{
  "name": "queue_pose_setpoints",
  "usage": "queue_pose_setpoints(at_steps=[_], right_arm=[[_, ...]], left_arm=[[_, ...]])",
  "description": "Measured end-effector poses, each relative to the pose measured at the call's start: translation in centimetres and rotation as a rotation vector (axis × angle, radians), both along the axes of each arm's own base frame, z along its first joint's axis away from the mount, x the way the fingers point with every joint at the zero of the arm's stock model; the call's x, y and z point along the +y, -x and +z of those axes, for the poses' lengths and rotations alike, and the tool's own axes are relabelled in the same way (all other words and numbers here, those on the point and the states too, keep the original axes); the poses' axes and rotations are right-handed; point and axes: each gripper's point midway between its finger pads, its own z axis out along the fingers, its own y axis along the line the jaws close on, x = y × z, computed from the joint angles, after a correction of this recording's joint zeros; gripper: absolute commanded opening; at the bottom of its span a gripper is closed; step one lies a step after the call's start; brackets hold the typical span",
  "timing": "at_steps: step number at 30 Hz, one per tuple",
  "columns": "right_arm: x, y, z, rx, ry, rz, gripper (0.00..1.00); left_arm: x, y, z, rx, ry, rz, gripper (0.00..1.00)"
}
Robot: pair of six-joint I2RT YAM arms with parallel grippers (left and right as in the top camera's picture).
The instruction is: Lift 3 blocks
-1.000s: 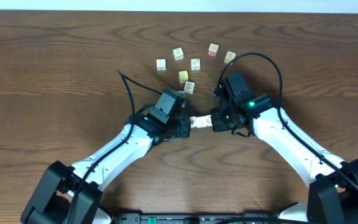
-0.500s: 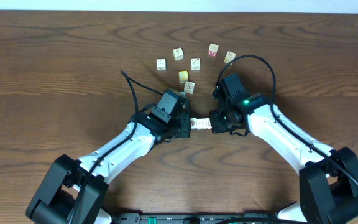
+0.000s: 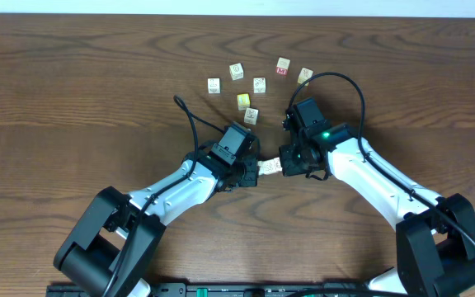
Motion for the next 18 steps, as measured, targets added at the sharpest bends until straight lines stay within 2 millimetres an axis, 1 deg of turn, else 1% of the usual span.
queue_pose_setpoints(at_steps=[3, 10, 15, 18], right_arm=[[0.0, -0.2, -0.2, -0.014, -0.003, 0.0, 0.01], [-0.4, 0.7, -1.4, 0.01, 0.007, 0.002, 0.01], [-0.3, 0.5, -1.7, -0.008, -0.002, 0.002, 0.01], [-0.2, 0.6, -2.2, -0.015, -0.011, 0.003, 0.01]], left_arm=[[0.0, -0.1, 0.0, -0.005, -0.003, 0.003, 0.07], [-0.1, -0.2, 0.1, -0.013, 0.002, 0.001, 0.07], [-0.1, -0.3, 0.1, -0.016, -0.002, 0.003, 0.07], [0.1, -0.4, 0.1, -0.023, -0.01, 0.008, 0.07]])
